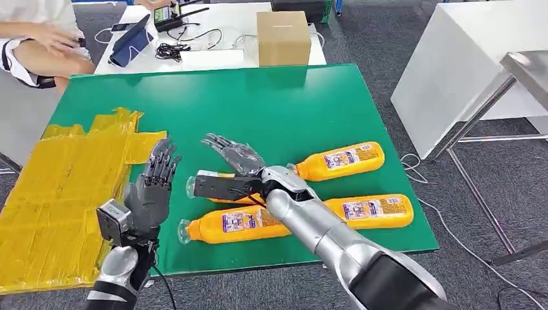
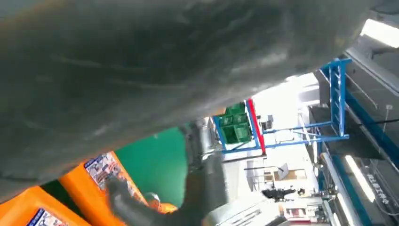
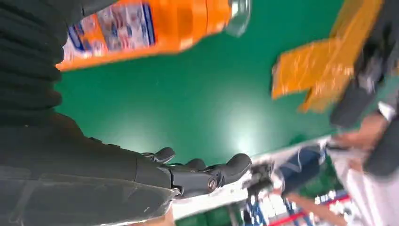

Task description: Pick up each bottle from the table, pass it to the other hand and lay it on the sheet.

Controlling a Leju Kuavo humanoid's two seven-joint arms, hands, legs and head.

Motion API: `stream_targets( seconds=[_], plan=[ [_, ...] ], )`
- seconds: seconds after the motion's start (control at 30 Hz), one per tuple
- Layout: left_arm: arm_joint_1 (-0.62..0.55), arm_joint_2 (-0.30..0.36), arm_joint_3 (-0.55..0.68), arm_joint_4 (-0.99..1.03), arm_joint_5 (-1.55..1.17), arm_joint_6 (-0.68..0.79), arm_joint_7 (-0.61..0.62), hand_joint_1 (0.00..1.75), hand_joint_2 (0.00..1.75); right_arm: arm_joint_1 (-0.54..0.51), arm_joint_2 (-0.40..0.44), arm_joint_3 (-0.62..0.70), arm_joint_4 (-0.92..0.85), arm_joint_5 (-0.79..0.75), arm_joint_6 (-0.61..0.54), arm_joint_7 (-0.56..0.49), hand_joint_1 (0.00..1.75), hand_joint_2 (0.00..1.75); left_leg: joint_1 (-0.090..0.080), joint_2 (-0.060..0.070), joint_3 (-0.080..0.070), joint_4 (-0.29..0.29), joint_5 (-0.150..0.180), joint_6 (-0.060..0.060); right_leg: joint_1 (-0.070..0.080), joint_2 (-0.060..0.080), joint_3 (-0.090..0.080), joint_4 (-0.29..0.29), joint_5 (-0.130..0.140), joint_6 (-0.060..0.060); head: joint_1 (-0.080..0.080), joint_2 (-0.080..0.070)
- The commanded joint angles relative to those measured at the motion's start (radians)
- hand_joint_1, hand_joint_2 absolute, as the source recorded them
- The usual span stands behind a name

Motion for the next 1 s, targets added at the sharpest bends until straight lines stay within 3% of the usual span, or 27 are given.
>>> stream_targets(
  seconds=[0.03,0.17,0.5,1.0],
  plan=[
    [-0.033,0.001,0.035,0.062,-0.003,-0.001,-0.001,0.00,0.00,-0.060,0.005,0.078,0.129,-0.009,0.017,0.006,0.00,1.75,0.000,0.000,0.003,0.000,-0.001,0.000,0.000,0.000,0.003,0.000,-0.001,0.000,0.000,0.000],
    [-0.032,0.001,0.035,0.062,-0.003,-0.001,-0.001,0.00,0.00,-0.062,0.006,0.079,0.131,-0.011,0.017,0.006,0.00,1.75,0.000,0.000,0.002,0.000,-0.001,0.000,0.000,0.000,0.002,0.000,-0.001,0.000,0.000,0.000],
    [-0.033,-0.004,0.037,0.071,-0.005,-0.004,-0.006,0.00,0.00,-0.106,0.028,0.171,0.340,0.077,0.004,0.151,0.00,1.75,-0.001,0.001,0.005,-0.001,-0.002,0.000,-0.001,0.000,0.005,0.000,-0.002,0.001,0.000,0.000],
    [-0.024,-0.008,0.053,0.069,-0.007,-0.008,0.001,0.00,0.00,-0.121,0.030,0.220,0.386,0.192,-0.020,0.265,0.00,1.75,-0.001,0.001,0.004,0.000,-0.002,-0.001,-0.001,0.000,0.004,0.000,-0.002,0.001,0.000,0.000]
  ],
)
